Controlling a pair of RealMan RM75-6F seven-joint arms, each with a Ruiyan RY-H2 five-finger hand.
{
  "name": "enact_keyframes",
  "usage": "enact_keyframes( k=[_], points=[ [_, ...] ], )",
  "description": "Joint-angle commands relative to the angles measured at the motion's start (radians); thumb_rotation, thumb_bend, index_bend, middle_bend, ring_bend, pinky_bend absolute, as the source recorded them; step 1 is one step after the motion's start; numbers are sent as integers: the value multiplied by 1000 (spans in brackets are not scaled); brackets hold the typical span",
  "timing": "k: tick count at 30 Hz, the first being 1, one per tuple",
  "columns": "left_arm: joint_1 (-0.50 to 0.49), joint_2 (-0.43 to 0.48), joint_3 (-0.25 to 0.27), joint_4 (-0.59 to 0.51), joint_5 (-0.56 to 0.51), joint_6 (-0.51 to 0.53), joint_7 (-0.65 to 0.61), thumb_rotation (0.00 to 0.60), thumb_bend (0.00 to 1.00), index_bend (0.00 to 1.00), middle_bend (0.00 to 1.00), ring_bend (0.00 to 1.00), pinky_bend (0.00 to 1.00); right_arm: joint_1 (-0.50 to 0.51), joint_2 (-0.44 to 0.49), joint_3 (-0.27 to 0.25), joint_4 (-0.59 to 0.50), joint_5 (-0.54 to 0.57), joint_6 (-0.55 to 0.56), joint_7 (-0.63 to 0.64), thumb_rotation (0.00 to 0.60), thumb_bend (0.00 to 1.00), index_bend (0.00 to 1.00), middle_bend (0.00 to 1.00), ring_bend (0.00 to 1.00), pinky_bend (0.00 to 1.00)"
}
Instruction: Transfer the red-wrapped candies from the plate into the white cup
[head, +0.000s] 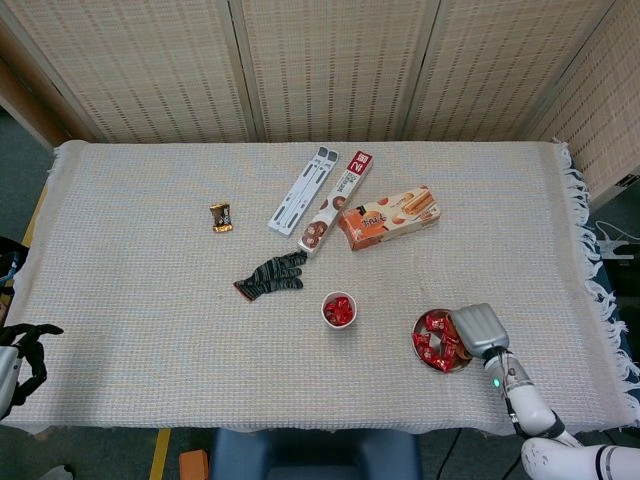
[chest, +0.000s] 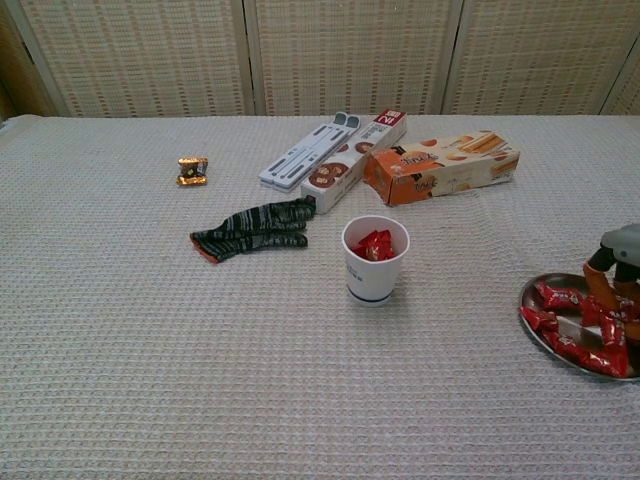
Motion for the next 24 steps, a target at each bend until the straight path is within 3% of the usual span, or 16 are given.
enact_keyframes(
  k=[1, 12, 24],
  points=[
    [0, 0, 0, 0, 1, 1, -2, 600, 417, 345, 243, 274, 277, -5, 23, 6, -38, -20, 26, -3, 600, 292, 583, 816, 793, 998],
    [0, 1, 0, 0, 1, 2, -3, 600, 418, 345, 243, 274, 277, 12, 78, 65, -198, -78, 87, -14, 600, 306, 591, 816, 793, 998],
    [1, 2, 1, 1, 4, 5, -8, 600, 417, 345, 243, 274, 277, 165, -37, 195, -253, 49, 46, -109, 600, 307, 594, 816, 792, 998]
  ],
)
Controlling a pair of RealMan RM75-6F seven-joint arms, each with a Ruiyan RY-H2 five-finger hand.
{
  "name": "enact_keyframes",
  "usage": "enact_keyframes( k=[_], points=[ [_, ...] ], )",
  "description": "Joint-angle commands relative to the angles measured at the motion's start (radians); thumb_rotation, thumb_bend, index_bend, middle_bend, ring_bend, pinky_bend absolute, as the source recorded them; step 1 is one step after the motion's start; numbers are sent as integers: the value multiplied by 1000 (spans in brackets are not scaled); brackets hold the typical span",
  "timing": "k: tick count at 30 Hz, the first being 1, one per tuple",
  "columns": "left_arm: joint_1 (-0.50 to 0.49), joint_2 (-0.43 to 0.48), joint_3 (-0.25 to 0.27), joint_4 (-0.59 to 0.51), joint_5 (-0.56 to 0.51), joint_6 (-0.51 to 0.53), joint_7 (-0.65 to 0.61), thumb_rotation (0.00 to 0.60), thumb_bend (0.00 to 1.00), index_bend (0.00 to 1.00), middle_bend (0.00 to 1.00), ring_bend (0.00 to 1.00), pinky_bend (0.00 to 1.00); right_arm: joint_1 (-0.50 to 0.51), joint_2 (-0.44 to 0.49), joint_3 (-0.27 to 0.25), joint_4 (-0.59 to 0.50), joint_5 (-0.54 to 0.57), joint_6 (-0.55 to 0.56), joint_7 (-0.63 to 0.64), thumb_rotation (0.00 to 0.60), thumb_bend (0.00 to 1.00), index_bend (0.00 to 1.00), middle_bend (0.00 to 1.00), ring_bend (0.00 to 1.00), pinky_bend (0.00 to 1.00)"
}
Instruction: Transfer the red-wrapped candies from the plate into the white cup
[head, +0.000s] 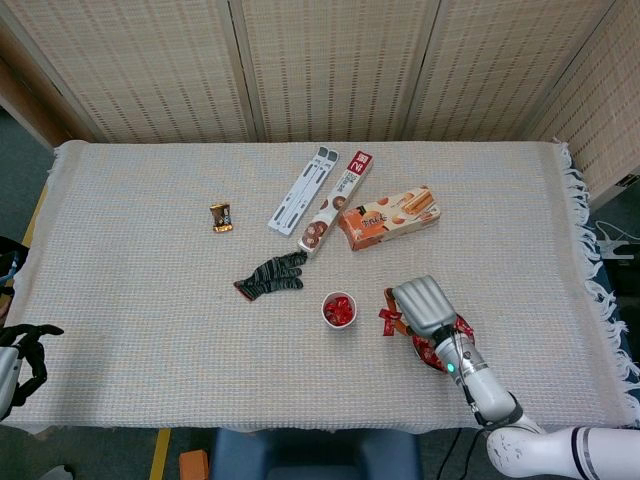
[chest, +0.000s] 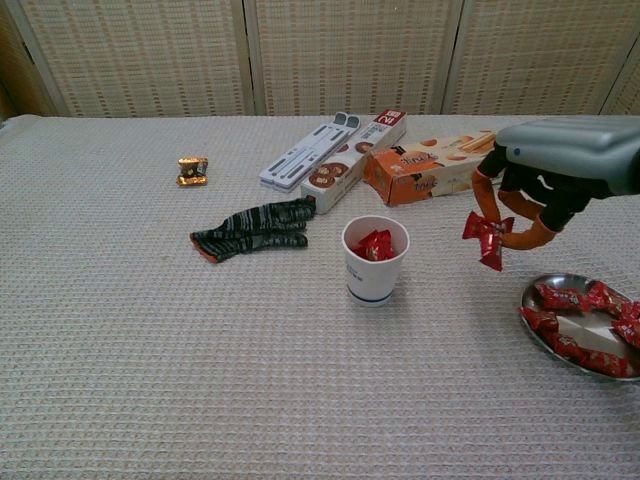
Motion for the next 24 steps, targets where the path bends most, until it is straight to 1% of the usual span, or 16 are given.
enact_keyframes(
  k=[1, 5, 11, 16, 24],
  points=[
    [0, 1, -1, 1, -1, 1, -4, 600, 416, 345, 243, 274, 277, 42, -47, 29, -4, 40, -5, -38, 600, 307, 594, 816, 792, 998],
    [1, 3, -2, 1, -3, 2, -10, 600, 417, 345, 243, 274, 277, 78, -94, 43, 2, 70, 11, -70, 600, 307, 597, 816, 792, 998],
    [2, 4, -2, 2, -2, 4, -17, 600, 417, 345, 243, 274, 277, 110, -135, 53, 15, 91, 25, -81, 600, 309, 598, 816, 792, 998],
    [1, 4, -2, 3, -1, 2, -16, 600, 417, 345, 243, 274, 277, 137, -175, 69, 64, 108, 37, -81, 600, 309, 599, 817, 792, 998],
    [1, 4, -2, 3, -1, 2, -17, 600, 417, 345, 243, 274, 277, 163, -221, 77, 126, 125, 47, -77, 600, 309, 601, 816, 792, 998]
  ],
)
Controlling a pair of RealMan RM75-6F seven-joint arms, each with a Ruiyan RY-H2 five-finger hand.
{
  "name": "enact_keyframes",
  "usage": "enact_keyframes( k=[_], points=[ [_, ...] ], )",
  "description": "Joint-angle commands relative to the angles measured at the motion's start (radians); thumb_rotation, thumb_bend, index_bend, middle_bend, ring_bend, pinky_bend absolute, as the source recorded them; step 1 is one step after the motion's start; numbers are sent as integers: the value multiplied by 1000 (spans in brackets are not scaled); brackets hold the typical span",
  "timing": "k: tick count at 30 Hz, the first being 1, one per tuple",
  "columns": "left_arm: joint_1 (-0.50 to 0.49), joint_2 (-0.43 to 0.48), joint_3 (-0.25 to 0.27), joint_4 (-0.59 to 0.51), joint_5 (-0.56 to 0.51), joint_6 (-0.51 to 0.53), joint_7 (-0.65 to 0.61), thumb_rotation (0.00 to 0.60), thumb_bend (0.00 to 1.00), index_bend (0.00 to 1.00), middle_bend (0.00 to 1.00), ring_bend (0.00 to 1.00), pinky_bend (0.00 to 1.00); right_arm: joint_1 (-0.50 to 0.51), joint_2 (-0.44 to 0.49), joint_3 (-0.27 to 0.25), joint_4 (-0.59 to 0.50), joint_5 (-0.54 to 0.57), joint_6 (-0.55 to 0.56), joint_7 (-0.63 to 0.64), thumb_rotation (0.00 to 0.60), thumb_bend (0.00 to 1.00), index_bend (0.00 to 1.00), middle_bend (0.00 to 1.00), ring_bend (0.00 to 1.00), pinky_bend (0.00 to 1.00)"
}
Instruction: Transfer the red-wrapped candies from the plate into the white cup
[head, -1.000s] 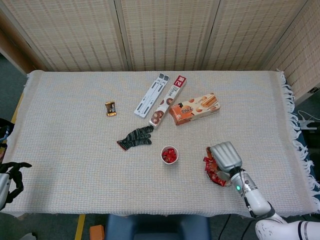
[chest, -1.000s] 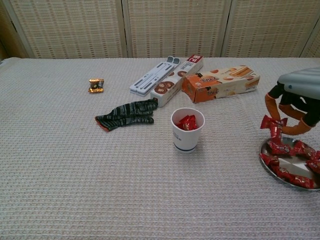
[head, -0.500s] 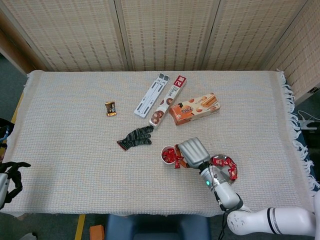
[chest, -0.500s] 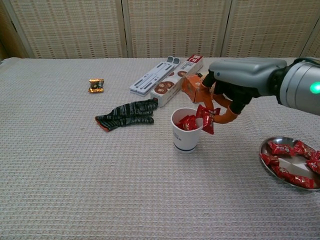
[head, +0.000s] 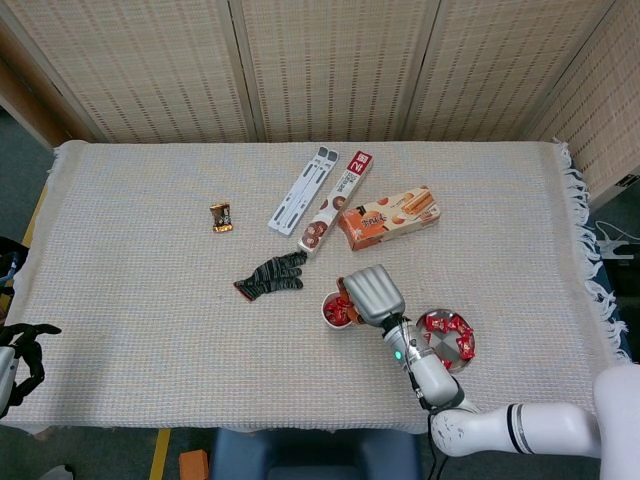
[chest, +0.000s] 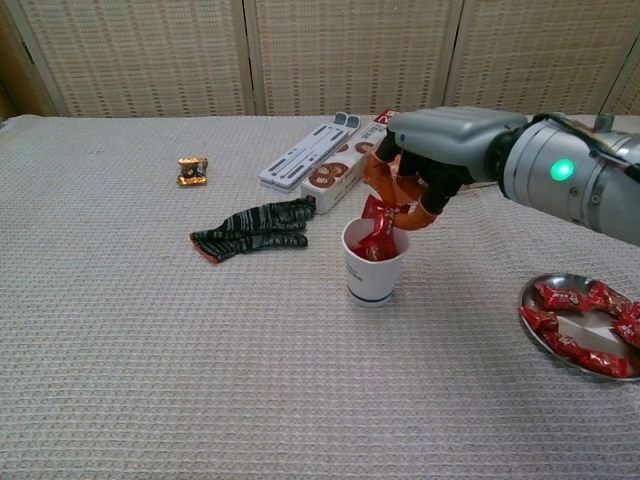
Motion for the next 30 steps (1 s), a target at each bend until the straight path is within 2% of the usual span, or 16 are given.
enact_keyframes(
  k=[1, 15, 22, 30],
  points=[
    [0, 1, 0, 0, 0, 0, -1, 600, 417, 345, 243, 274, 277, 11, -17, 2, 26, 10, 2, 0, 600, 309, 601, 816, 793, 998],
    [2, 0, 0, -1, 3, 4, 1, 600, 417, 345, 243, 274, 277, 34, -73, 1, 122, 20, 2, 11, 600, 310, 602, 816, 790, 998],
    [1, 1, -1, -1, -2, 1, -5, 600, 417, 345, 243, 274, 277, 27, -74, -6, 128, -36, 3, 52, 600, 307, 538, 816, 790, 998],
    [1, 1, 1, -2, 0, 1, -1, 600, 417, 345, 243, 274, 277, 15, -60, -12, 127, -70, -14, 99, 600, 211, 485, 816, 790, 998]
  ],
)
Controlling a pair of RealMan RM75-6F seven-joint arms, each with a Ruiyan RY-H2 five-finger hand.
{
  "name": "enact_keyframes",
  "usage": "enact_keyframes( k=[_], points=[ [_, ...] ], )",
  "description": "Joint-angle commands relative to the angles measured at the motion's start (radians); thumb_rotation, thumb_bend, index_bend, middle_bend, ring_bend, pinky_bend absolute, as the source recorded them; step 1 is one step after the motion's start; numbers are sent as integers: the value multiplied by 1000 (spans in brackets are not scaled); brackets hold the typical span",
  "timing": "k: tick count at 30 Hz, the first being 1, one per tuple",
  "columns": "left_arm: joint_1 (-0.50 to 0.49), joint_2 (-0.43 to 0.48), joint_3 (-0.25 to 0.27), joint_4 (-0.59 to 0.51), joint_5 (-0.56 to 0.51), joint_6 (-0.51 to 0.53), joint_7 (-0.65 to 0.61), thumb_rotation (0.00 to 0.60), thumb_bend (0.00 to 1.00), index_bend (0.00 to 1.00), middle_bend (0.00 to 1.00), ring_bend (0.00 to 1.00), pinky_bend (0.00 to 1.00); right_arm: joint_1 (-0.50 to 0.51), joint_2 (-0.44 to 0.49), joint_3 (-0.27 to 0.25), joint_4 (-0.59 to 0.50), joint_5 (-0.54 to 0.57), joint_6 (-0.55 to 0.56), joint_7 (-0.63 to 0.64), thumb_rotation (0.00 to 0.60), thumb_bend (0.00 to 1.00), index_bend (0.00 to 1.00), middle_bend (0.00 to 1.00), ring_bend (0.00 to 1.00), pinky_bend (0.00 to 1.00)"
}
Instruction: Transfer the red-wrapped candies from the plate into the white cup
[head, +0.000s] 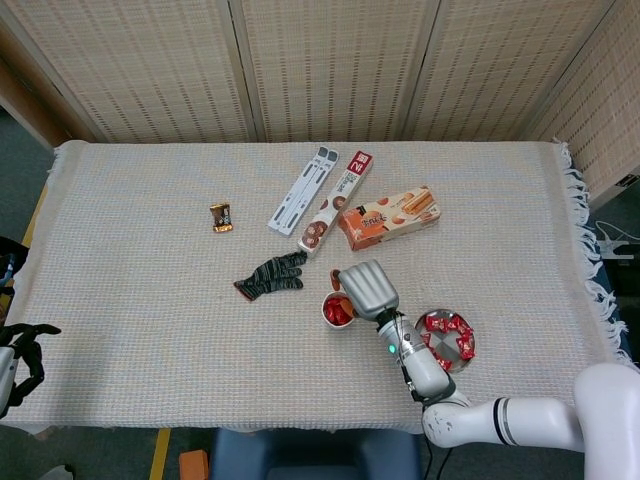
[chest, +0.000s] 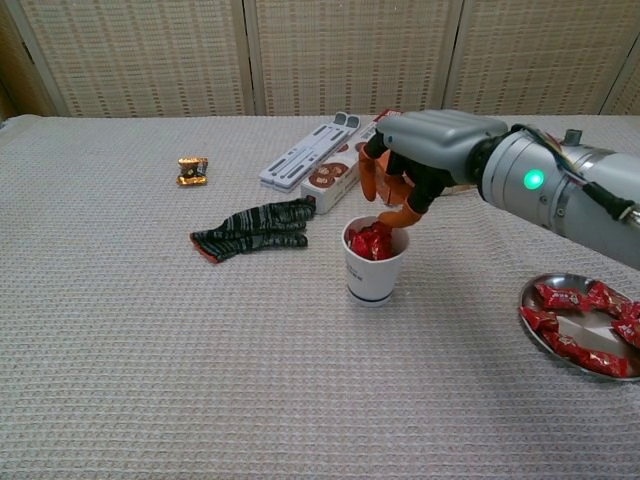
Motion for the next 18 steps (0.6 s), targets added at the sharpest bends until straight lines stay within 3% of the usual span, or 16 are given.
enact_keyframes(
  k=[1, 9, 13, 18],
  points=[
    [0, 0, 0, 0, -1, -1, 1, 600, 417, 345, 243, 274, 277, -4, 6, -2, 1, -6, -6, 10, 600, 203, 480, 817, 790, 998],
    [1, 1, -2, 2, -3, 2, -5, 600, 417, 345, 243, 274, 277, -45, 80, -35, -78, -61, 31, 19, 600, 167, 437, 816, 786, 998],
    [0, 1, -3, 1, -5, 2, -6, 600, 417, 345, 243, 274, 277, -113, 176, -114, -147, -112, 80, 7, 600, 134, 426, 816, 783, 998],
    [0, -2, -2, -2, -6, -1, 8, 600, 417, 345, 243, 274, 277, -194, 266, -207, -139, -135, 64, 71, 600, 114, 411, 816, 782, 998]
  ],
)
